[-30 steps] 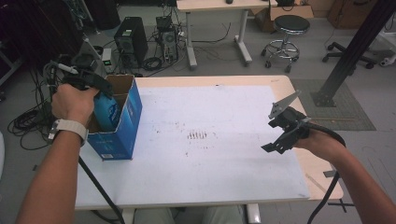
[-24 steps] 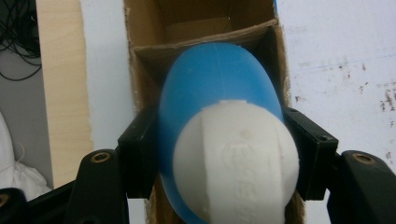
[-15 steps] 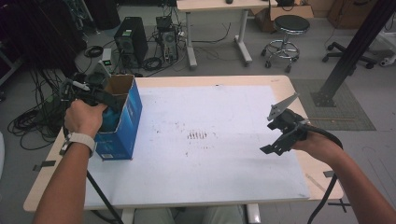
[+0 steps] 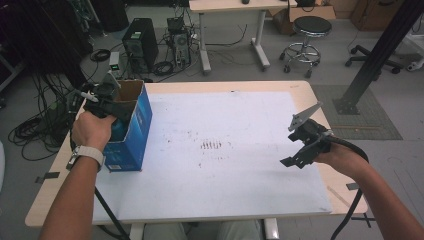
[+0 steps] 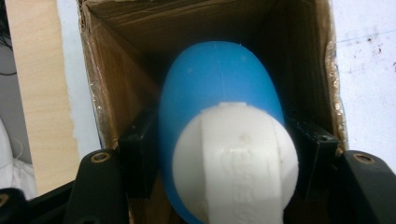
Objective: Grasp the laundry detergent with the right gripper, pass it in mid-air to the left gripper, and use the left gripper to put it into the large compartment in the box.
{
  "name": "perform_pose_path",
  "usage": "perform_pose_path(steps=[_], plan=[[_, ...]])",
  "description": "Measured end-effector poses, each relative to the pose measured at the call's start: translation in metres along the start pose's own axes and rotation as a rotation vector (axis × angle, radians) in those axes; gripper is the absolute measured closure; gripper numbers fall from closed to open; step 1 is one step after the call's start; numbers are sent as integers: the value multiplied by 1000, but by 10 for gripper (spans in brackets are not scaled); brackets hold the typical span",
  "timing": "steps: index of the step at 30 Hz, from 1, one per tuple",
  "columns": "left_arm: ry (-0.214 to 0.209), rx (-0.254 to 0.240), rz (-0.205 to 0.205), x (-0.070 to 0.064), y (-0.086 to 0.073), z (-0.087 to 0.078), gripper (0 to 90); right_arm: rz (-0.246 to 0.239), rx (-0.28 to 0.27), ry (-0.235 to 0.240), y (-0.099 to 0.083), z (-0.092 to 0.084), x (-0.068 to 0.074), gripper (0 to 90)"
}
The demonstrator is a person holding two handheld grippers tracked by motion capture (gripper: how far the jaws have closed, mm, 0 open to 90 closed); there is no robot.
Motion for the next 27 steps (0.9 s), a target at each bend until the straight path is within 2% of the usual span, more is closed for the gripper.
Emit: perform_pose_path(steps=[13,18,24,27], plan=[[-36,-33,-11,8,-3,-1,369,4,4,3,-4,-1,3,68],[-53,-56,-13,9,-3,-6,309,4,5,4,-3,0,4,68],[-61,-62,-9,8,-3,-19,263,1,1,-2,1,-2,5,66],[-46,-58,4,5,-2,-29,221,0,-2,-6,2,-5,5,65]])
Point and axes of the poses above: each handheld gripper's, and its own axes: z roughly forward along the jaws, y roughly out of its top, x roughly to its left, the point moved 4 cm from there along z, roughly forward along the jaws, and after that the axes turned 14 degrees about -y, right-handed, at the moved point
